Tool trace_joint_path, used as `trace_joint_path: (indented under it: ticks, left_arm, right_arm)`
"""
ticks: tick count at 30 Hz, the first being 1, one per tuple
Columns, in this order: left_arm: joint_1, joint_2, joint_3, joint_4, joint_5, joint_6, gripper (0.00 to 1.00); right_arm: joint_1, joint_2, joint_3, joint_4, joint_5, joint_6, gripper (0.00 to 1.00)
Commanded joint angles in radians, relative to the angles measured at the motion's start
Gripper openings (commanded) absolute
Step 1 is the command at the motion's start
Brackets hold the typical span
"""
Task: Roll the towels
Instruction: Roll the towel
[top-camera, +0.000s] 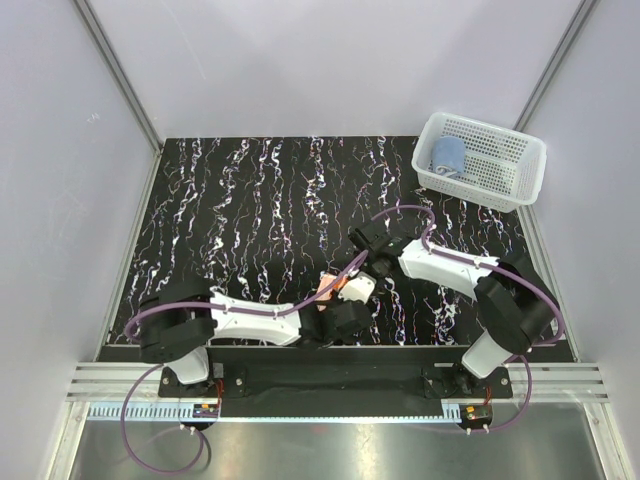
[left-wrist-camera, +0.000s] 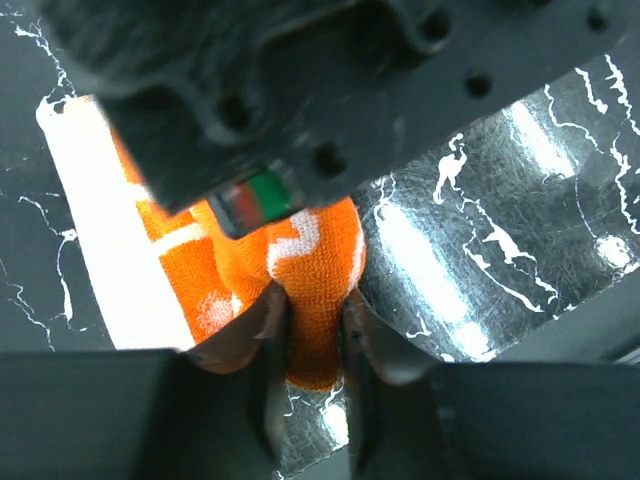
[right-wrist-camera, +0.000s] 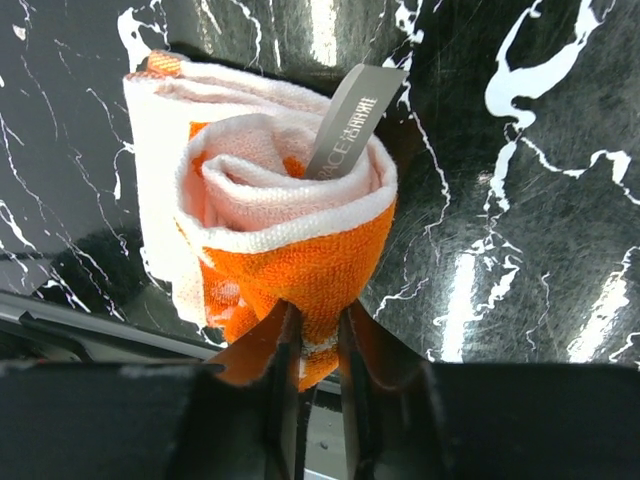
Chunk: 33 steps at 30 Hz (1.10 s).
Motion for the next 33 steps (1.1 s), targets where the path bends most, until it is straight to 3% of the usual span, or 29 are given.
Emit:
trace_joint_path:
  ticks: [1, 6, 9, 15, 19, 26, 33]
  left_arm:
    - [-0.002, -0.037, -0.049, 0.013, -0.011, -0.043, 0.17]
    - [0.011, -0.092, -0.123, 0.058, 0.028, -0.075, 0.12]
    - [0.042, -0.133, -0.184, 0.127, 0.092, -0.092, 0.10]
    - [0.120, -0.250, -0.292, 0.285, 0.235, -0.100, 0.09]
    - [0.214, -0.339, -0.376, 0.388, 0.350, -0.132, 0.04]
    - [0.390, -0.416, -0.549, 0.680, 0.621, -0.254, 0.01]
    - [0.505, -0.367, -0.653, 0.891, 0.750, -0.373, 0.00]
  right_arm:
    - [0.009, 0.001, 0.049, -0.043, -0.018, -0.016, 0.27]
    - [-0.030, -0.016, 0.076, -0.078, 0.010, -0.036, 0.66]
    - [-0.087, -0.024, 0.113, -0.102, 0.019, -0.060, 0.76]
    - [-0.191, -0.065, 0.271, -0.158, 0.070, -0.088, 0.81]
    - [-0.231, -0.134, 0.256, -0.084, 0.036, -0.083, 0.81]
    - [-0.233, -0.248, -0.002, 0.204, -0.148, -0.030, 0.81]
    - [-0.233, -0.237, -0.258, 0.537, -0.326, 0.068, 0.81]
